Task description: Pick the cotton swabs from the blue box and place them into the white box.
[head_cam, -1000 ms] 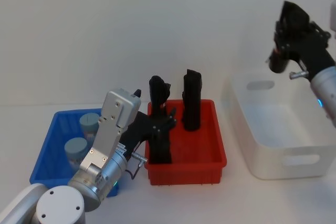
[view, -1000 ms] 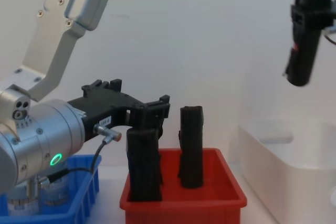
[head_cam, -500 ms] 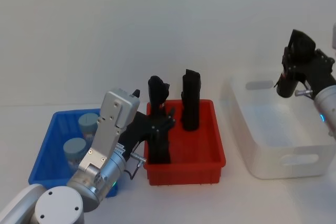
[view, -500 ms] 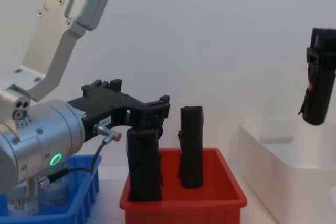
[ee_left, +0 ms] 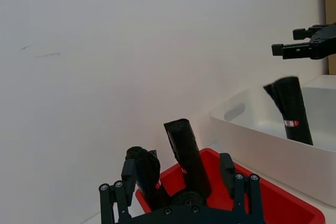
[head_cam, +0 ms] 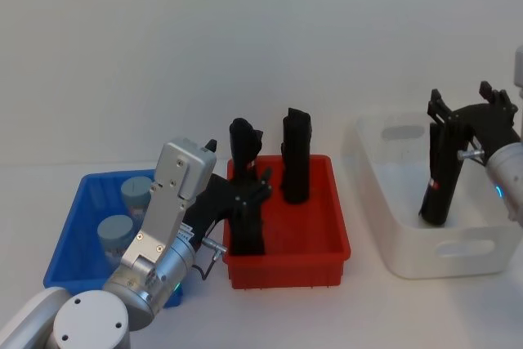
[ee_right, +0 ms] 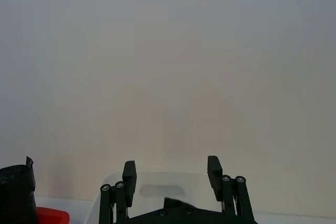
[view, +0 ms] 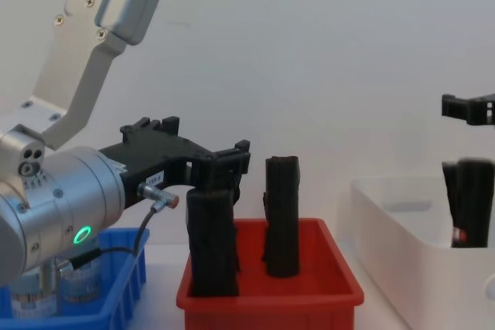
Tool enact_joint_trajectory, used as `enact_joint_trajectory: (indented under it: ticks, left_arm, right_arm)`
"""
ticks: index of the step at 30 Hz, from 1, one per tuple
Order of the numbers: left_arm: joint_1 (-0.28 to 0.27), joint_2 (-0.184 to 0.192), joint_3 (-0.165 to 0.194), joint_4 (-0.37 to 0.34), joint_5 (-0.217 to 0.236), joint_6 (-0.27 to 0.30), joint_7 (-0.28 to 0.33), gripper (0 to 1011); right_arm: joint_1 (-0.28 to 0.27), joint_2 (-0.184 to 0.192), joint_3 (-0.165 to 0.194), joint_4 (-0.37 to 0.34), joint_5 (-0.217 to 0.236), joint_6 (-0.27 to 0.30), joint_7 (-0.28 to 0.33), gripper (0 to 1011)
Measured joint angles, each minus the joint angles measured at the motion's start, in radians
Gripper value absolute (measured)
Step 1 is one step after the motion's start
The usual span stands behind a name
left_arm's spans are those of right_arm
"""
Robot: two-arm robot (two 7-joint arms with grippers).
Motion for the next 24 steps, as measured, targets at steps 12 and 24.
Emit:
enact_joint_trajectory:
  ticks: [12,24]
  left_arm:
    - [0.002,0.003,-0.002,-0.007,0.003,0.01,0.002,1004]
    - [0.029,0.044,-0.031,-0.072,0.008,0.11,0.069,1004]
  right_arm:
    - [0.001,-0.001,0.001,0.013,0.007,0.002,0.001,1000]
    - [0.003,-0.002,0.002,0.019,0.009,0.004,0.001,1001]
